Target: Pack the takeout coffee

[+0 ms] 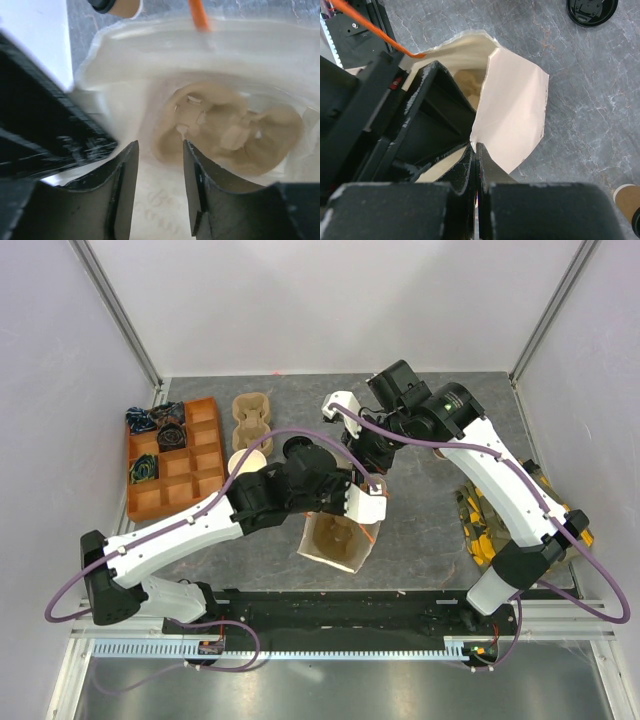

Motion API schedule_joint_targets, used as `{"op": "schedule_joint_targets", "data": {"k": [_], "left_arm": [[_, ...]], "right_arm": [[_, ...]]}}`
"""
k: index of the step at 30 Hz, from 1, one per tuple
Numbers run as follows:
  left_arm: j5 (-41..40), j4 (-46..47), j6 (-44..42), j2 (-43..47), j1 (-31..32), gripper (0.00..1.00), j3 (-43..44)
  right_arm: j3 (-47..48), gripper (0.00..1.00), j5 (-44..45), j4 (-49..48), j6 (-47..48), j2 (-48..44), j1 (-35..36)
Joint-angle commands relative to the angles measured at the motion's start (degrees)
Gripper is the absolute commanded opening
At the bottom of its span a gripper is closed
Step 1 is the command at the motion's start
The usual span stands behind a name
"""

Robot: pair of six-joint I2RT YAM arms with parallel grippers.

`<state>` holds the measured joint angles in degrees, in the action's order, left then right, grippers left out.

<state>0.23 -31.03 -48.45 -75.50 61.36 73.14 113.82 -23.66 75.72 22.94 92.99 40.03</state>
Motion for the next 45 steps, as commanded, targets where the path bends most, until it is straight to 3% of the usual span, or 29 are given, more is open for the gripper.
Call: {"op": "schedule_joint_targets", "data": {"k": [1, 14, 20, 28, 35, 36, 41, 45], "left_arm": [[0.0, -1.4, 1.2, -0.2, -0.4, 0.51, 5.3], [5.0, -7.5, 4.3, 2.0, -0.2, 0.64, 17.6], [6.6, -9.7, 7.8, 4.9, -0.5, 0.65, 19.4], [14.8, -13.9, 23.4, 5.5, -11.7, 0.65, 25.7], [19.4, -13.9, 38.0, 6.3, -20.7, 0.66, 24.3], [20.7, -13.6, 39.2, 6.3, -23.9, 0.66, 24.2], [21.9, -13.0, 43.5, 6.2, -27.8, 0.66, 21.1], [23.1, -12.6, 46.2, 5.0, -30.9, 0.66, 18.6]], "right_arm": [[-0.5, 0.0, -1.7, 0.0, 1.8, -1.1, 0.1], [-1.1, 0.0, 1.2, -0.7, 3.5, 0.3, -2.7], [1.1, 0.0, 3.4, -1.9, 3.4, 2.0, -3.6], [-0.2, 0.0, 2.9, -2.9, 4.7, 2.8, -3.6], [3.6, 0.0, 3.2, -1.9, 12.1, 5.8, -4.4], [4.4, 0.0, 3.4, -1.4, 13.5, 6.3, -4.6], [11.2, 0.0, 3.0, 5.7, 19.4, 10.4, -7.9], [9.5, 0.0, 3.7, 7.2, 20.9, 9.6, -8.9]]}}
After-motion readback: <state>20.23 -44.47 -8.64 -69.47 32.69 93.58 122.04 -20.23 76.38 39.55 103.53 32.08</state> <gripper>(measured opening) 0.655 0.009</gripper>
